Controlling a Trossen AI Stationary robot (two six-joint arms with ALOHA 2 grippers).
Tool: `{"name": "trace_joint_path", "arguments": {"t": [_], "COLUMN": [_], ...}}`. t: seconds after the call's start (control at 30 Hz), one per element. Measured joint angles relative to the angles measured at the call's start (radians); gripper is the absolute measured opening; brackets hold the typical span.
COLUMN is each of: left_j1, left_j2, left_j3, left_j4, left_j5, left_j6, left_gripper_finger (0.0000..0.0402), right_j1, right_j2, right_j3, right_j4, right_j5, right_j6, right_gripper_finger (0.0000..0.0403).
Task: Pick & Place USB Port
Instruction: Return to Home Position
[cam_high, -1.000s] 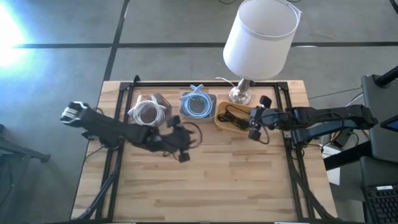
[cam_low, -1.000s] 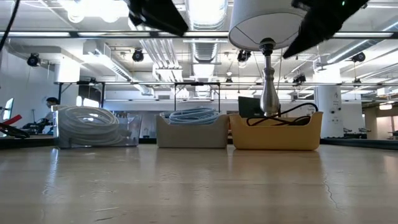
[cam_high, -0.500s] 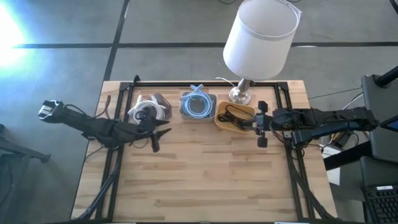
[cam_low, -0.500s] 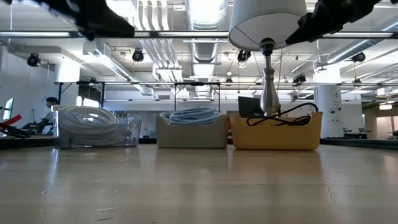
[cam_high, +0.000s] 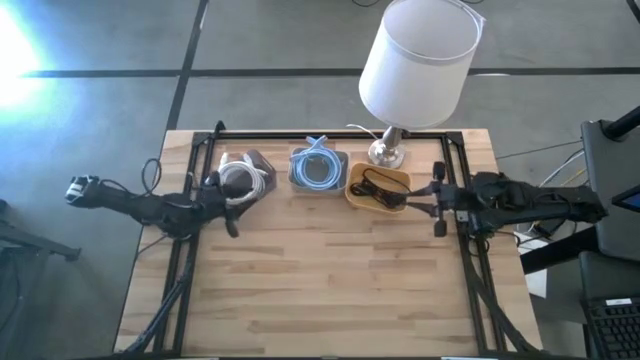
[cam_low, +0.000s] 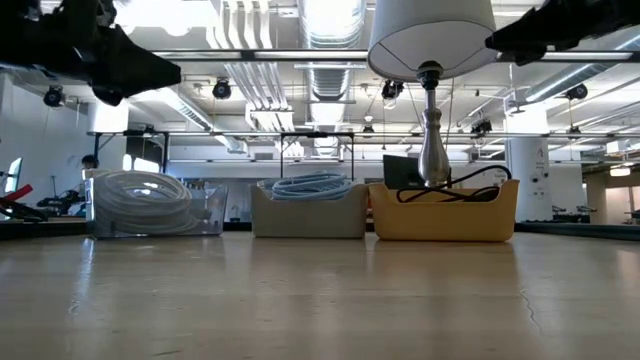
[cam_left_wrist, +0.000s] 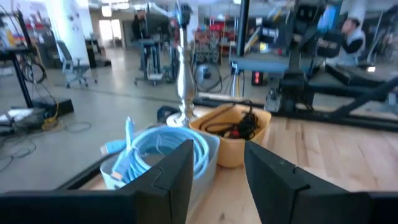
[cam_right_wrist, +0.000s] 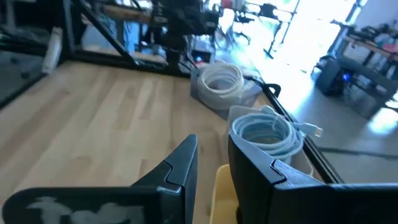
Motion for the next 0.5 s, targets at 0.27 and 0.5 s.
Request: {"name": "trace_joint_path", "arguments": {"t": [0.27, 0.5], "left_j1": [0.000, 0.001], "left_j2": [-0.149, -0.237], "left_j3": [-0.073, -0.151], "left_j4": [-0.009, -0.004], "left_j5": [-0.001, 0.000], "left_j6": [0.042, 0.028], "left_gripper_finger": [0.0147, 0.0147], "right_j1": [0.000, 0.001], "right_j2": [-0.197, -0.320], "right_j3": [-0.098, -0.159], "right_j4": [0.041, 0.110], "right_j5": [-0.051, 0.044], "right_j6": [0.049, 0.138], "right_gripper_finger": [0.0084, 0.0084]}}
